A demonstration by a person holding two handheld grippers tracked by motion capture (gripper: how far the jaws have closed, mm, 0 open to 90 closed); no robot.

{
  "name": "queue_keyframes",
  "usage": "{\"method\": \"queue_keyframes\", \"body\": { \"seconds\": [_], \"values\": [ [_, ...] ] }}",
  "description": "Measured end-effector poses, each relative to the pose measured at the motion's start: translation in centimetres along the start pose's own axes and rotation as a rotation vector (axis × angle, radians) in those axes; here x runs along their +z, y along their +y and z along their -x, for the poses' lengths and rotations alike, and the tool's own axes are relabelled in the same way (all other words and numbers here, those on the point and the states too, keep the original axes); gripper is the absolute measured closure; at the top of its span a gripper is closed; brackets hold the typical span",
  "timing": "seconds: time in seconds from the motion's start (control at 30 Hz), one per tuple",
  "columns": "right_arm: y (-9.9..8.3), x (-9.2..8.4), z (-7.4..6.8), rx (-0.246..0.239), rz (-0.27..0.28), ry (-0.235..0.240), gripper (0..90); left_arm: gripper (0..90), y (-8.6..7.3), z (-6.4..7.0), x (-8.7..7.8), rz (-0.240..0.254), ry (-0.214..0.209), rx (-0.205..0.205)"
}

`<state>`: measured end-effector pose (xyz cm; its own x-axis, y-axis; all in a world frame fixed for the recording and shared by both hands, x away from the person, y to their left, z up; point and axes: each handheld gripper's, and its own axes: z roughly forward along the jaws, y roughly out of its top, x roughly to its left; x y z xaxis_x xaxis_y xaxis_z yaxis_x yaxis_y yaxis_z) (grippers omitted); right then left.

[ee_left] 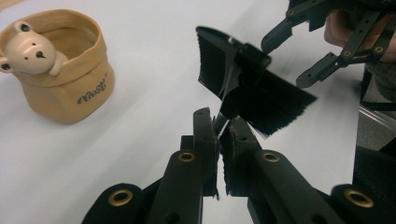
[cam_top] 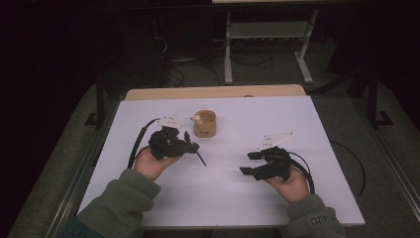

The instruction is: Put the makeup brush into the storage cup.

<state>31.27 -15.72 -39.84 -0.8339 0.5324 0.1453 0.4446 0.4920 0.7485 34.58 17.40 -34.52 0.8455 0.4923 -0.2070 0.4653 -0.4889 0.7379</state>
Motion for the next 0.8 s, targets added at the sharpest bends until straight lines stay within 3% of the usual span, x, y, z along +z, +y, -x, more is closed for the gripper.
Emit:
{"method": "queue_keyframes", "body": {
  "seconds": [0.5,0.6,0.8],
  "values": [
    [-2.4,-1.9,1.0,0.041,-0.009,-0.056,32.4,85.4,1.0,-1.1,-0.1,-0.009,0.028,-0.022],
    [-2.9,-2.3,1.1,0.067,-0.010,-0.064,30.9,85.4,1.3,-1.3,-0.2,-0.013,0.033,-0.023],
    [-3.4,-2.6,1.4,0.068,-0.006,-0.080,28.6,85.4,1.9,-1.9,-0.1,-0.021,0.048,-0.027]
  ]
}}
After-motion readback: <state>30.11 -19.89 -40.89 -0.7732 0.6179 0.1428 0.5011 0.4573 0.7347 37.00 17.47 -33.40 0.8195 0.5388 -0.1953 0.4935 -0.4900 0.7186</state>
